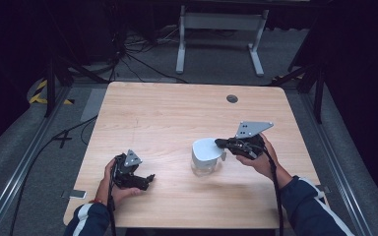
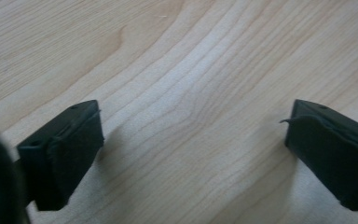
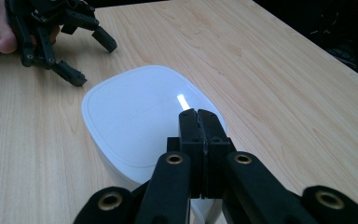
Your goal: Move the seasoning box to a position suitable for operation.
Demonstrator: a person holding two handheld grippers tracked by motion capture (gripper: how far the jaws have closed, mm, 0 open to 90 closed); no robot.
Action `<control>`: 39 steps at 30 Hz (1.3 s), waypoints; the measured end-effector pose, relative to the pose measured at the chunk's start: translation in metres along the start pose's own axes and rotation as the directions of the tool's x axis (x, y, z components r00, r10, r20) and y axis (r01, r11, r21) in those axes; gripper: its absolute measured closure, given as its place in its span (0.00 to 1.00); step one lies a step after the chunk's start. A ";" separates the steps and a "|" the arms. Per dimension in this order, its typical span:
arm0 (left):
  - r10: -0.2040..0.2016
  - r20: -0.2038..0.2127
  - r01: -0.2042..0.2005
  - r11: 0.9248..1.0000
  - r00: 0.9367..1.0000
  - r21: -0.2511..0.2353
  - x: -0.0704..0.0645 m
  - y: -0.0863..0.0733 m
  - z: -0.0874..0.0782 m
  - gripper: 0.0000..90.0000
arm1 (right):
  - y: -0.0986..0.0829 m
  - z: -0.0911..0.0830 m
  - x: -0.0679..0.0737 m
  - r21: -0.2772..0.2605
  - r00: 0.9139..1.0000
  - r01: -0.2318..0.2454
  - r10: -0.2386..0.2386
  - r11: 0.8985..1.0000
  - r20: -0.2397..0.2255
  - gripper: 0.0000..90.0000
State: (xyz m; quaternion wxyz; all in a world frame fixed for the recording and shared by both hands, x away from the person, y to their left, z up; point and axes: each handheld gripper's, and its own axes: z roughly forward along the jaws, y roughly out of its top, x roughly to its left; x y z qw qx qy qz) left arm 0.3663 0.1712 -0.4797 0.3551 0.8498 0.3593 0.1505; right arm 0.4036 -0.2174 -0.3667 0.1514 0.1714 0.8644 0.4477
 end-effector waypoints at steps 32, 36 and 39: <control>0.225 0.063 -0.206 0.952 0.972 -0.226 -0.058 0.098 -0.016 0.97 | -0.010 -0.010 0.005 -0.012 0.999 -0.010 0.011 1.000 0.045 1.00; 0.233 0.084 -0.208 0.950 0.969 -0.232 -0.064 0.106 -0.010 0.97 | -0.011 -0.010 0.005 -0.014 0.999 -0.001 0.002 1.000 0.049 1.00; 0.251 0.079 -0.229 0.949 0.965 -0.216 -0.071 0.110 -0.002 0.97 | -0.011 -0.011 0.005 -0.011 0.999 0.002 -0.001 1.000 0.038 1.00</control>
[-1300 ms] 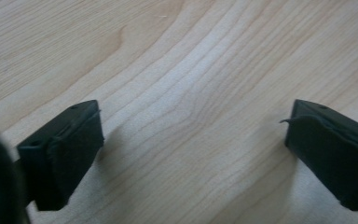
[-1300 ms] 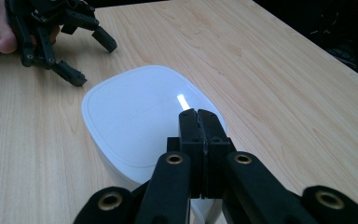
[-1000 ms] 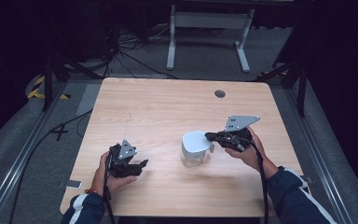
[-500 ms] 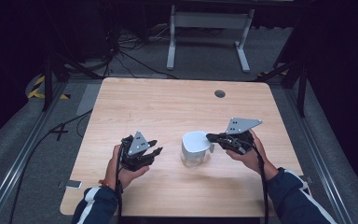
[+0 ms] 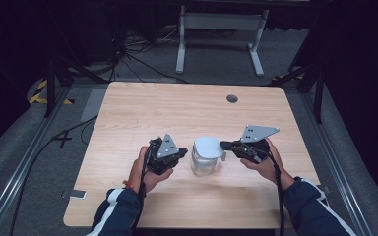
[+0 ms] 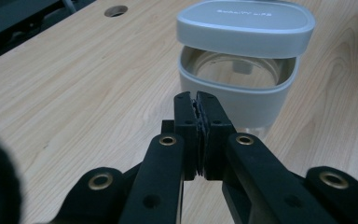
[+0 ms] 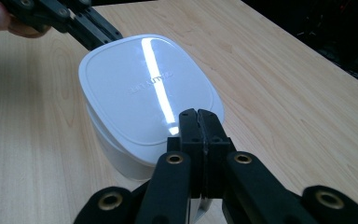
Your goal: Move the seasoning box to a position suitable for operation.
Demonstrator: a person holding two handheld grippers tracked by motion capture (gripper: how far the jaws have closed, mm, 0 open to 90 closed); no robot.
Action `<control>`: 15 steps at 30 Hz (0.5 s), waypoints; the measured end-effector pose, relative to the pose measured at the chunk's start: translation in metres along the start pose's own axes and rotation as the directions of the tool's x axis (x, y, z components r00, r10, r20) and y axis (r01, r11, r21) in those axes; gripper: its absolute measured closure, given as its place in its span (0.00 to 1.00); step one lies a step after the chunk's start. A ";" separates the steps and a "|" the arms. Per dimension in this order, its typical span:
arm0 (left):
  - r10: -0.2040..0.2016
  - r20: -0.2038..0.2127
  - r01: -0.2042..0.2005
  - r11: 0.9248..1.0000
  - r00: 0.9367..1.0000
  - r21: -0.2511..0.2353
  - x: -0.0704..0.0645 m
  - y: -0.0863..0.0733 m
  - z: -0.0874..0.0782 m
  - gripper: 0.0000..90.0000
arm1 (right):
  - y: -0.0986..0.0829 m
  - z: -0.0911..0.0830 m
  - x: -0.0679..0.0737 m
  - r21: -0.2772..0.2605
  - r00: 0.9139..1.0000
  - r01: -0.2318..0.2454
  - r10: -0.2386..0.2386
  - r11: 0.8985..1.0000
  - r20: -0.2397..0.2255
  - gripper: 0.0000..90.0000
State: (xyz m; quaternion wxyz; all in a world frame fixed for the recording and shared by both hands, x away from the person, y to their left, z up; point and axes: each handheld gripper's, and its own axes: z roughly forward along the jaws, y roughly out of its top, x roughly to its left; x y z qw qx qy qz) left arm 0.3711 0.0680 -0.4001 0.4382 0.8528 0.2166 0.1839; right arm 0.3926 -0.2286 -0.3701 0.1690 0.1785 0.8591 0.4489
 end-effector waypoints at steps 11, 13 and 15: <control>0.001 -0.005 -0.001 1.000 1.000 -0.023 0.000 0.013 0.004 0.96 | -0.003 0.004 0.000 0.016 1.000 0.008 -0.007 1.000 -0.009 1.00; -0.001 -0.003 0.001 1.000 1.000 -0.030 0.000 0.015 0.005 0.97 | -0.003 0.004 0.000 0.014 1.000 0.008 -0.007 1.000 -0.010 1.00; 0.016 -0.005 -0.016 1.000 1.000 -0.024 0.001 0.020 0.006 0.97 | -0.002 0.002 0.000 0.010 1.000 0.008 -0.008 1.000 -0.014 1.00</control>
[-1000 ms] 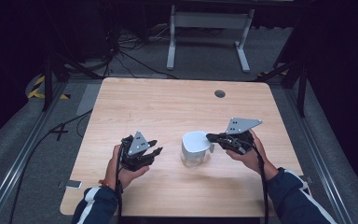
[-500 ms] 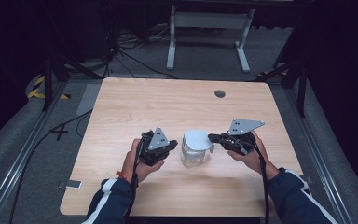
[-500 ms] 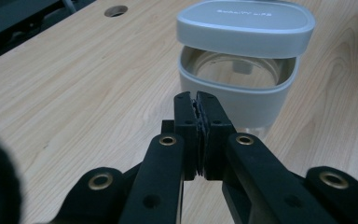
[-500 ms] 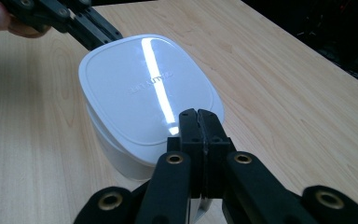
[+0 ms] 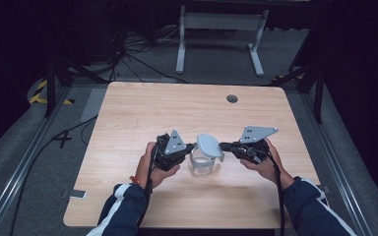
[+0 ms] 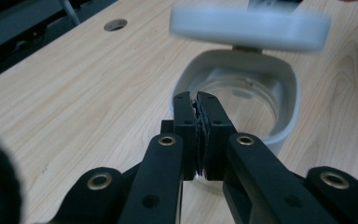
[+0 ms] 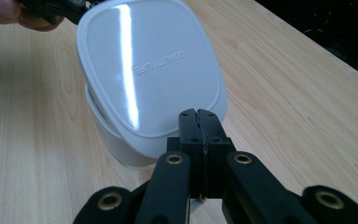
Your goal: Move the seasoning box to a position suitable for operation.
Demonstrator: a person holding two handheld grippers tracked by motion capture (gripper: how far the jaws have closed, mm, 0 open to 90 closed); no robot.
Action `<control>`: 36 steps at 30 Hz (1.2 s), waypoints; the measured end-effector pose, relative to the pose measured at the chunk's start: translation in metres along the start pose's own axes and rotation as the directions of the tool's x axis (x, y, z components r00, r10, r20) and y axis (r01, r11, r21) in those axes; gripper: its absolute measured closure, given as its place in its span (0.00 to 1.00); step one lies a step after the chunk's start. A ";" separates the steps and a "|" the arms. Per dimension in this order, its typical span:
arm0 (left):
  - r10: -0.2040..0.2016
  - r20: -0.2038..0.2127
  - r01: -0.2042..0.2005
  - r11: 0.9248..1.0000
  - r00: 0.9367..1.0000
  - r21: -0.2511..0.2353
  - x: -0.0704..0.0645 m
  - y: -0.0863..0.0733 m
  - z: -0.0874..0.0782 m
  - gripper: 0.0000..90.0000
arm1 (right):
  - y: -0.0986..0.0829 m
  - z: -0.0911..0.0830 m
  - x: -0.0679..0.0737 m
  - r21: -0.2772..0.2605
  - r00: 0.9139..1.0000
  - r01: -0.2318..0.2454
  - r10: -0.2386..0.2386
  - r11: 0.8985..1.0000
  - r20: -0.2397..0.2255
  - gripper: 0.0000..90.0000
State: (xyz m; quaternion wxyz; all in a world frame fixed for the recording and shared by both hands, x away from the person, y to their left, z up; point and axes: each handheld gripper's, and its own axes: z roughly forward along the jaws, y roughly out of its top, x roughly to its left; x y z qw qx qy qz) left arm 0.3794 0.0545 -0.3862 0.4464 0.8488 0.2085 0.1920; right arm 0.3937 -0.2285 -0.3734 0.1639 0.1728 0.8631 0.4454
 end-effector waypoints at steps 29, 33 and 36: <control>0.117 0.117 -0.114 0.993 0.986 -0.037 0.000 0.067 0.027 1.00 | -0.042 -0.046 0.000 0.069 0.996 -0.073 0.069 0.995 0.065 0.99; 0.146 0.123 -0.142 0.989 0.982 -0.039 0.000 0.075 0.032 1.00 | -0.052 -0.054 -0.001 0.074 0.992 -0.110 0.104 0.991 0.074 0.99; 0.139 0.133 -0.133 0.990 0.981 -0.046 -0.001 0.078 0.033 1.00 | -0.056 -0.056 -0.001 0.081 0.991 -0.116 0.110 0.990 0.078 0.99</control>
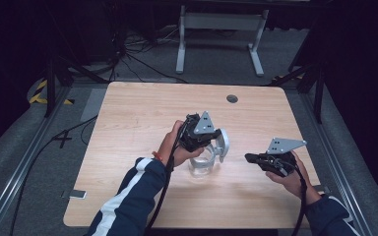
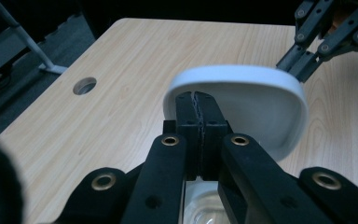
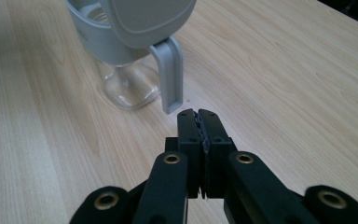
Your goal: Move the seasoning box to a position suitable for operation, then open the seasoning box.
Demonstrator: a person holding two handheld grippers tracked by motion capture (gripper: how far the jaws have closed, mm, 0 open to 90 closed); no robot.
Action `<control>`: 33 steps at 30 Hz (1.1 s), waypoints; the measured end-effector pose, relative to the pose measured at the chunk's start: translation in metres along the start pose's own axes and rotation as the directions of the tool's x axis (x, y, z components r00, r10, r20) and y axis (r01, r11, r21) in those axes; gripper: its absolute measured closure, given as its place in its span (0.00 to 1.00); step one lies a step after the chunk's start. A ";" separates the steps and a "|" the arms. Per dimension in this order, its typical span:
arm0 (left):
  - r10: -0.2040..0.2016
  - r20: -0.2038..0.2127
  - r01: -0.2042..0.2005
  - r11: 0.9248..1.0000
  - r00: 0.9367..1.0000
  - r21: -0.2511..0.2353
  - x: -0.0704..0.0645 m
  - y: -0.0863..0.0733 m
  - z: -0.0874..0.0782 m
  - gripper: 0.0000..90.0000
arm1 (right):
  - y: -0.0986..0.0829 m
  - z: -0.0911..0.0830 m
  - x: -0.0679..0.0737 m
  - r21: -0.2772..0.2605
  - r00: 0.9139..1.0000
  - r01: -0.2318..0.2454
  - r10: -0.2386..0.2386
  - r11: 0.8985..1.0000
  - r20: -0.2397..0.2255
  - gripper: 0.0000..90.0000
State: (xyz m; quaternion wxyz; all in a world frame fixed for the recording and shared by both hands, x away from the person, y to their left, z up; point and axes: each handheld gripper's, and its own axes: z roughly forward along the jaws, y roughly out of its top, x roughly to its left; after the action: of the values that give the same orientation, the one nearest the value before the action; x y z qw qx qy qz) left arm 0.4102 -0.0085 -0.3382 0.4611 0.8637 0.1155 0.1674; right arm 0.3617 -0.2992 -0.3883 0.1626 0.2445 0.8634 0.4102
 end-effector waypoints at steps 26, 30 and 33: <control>-0.028 -0.144 0.046 0.991 0.989 0.127 0.019 -0.069 -0.061 0.98 | -0.003 -0.009 -0.006 -0.015 1.000 0.018 -0.018 1.000 0.000 0.98; -0.040 -0.179 0.073 0.981 0.983 0.179 0.016 -0.097 -0.078 0.97 | -0.003 -0.010 -0.007 -0.013 1.000 0.027 -0.027 1.000 -0.001 0.98; -0.076 -0.210 0.120 0.971 0.975 0.208 0.016 -0.120 -0.090 0.96 | -0.003 -0.011 -0.008 -0.011 0.999 0.032 -0.032 0.999 0.002 0.98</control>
State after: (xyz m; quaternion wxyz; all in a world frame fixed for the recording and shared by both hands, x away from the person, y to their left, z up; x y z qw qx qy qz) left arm 0.3834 0.1314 -0.3890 0.3567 0.8812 0.2218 0.2167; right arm 0.3623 -0.3120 -0.3837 0.1716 0.2302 0.8647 0.4121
